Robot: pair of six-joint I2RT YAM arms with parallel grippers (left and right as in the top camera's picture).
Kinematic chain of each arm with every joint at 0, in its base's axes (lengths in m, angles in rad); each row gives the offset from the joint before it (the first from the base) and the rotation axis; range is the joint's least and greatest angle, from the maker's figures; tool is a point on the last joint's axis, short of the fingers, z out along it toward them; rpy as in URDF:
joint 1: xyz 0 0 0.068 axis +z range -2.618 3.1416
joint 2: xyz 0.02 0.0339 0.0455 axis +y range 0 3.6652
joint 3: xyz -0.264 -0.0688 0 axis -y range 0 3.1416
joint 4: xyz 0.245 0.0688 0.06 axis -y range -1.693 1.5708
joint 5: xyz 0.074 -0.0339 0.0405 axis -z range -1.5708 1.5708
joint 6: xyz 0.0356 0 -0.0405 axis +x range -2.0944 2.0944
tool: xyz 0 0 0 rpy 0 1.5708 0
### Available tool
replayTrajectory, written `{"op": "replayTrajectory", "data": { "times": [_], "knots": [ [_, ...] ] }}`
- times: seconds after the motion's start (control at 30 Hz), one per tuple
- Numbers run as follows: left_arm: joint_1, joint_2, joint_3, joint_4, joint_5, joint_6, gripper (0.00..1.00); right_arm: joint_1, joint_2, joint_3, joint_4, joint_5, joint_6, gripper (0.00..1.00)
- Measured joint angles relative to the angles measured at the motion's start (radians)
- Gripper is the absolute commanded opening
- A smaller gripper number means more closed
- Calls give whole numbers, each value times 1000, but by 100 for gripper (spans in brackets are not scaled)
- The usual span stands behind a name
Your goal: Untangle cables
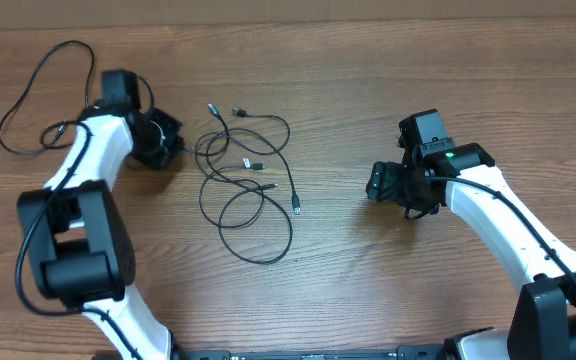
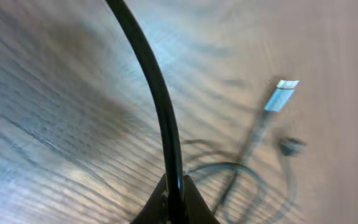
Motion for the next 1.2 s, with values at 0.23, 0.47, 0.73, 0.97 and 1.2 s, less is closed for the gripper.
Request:
{"op": "replayTrajectory", "data": {
  "times": [0.23, 0.47, 0.73, 0.97, 1.2],
  "knots": [
    [71, -216, 123, -118, 3, 72, 4, 0, 0, 0, 0, 0, 0, 83],
    [168, -452, 169, -130, 4, 143, 4, 0, 0, 0, 11, 0, 0, 83],
    [277, -505, 170, -196, 4, 158, 4, 0, 0, 0, 12, 0, 0, 83],
    [283, -505, 169, -246, -190, 204, 7, 0, 0, 0, 9, 0, 0, 83],
    [284, -505, 169, -255, -542, 253, 9, 0, 0, 0, 9, 0, 0, 83]
  ]
}}
